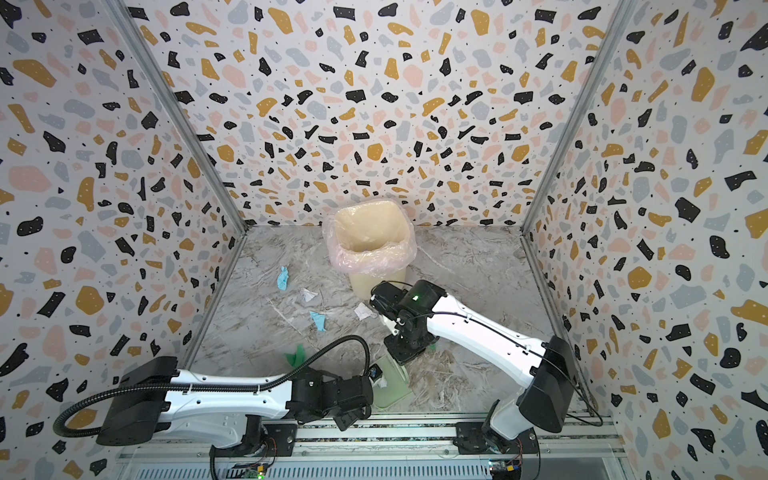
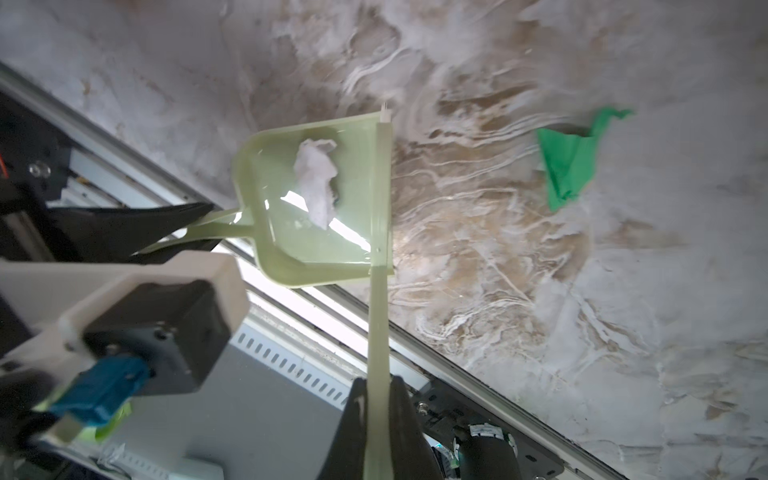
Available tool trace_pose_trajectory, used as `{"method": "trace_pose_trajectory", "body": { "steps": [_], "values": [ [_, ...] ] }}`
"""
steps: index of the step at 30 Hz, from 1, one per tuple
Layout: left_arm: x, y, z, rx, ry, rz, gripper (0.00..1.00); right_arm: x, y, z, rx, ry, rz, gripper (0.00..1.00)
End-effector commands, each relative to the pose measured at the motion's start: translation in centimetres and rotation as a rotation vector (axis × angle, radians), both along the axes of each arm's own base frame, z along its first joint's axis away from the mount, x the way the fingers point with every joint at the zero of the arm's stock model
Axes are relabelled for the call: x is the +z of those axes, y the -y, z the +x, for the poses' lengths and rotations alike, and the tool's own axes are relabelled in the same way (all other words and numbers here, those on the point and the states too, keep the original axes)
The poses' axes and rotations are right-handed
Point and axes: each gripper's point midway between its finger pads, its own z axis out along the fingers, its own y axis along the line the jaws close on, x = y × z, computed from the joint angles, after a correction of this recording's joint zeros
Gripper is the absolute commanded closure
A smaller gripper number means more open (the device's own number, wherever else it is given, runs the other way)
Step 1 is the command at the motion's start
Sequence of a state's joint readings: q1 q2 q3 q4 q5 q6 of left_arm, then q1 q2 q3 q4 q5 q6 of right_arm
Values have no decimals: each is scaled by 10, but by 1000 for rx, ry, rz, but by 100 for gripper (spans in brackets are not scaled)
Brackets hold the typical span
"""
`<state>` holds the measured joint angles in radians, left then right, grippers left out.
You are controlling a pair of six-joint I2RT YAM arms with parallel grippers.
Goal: Sweep away the paper scraps from the table
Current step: 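Lift the loaded dustpan toward the bin with the left gripper while the right withdraws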
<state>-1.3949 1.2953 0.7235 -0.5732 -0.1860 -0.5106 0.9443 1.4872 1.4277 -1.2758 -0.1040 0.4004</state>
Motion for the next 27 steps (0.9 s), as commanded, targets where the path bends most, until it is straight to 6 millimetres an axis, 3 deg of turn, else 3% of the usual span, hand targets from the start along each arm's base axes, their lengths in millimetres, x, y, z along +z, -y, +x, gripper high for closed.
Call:
{"method": "trace_pose_trajectory", "body": {
  "steps": [1,7,15,27],
  "values": [
    [10,2,14,44,71,-57,100,17,18,5,-45,54,-1,100],
    [34,5,24,85,132,-129,100,30,37,22,-126,116,18,100],
    [107,-9,45,171,270,-223,100,59,71,51,-298,194,196,100],
    [210,-44,74,296,398,-209,100,52,104,61,-400,190,331,100]
  ]
}}
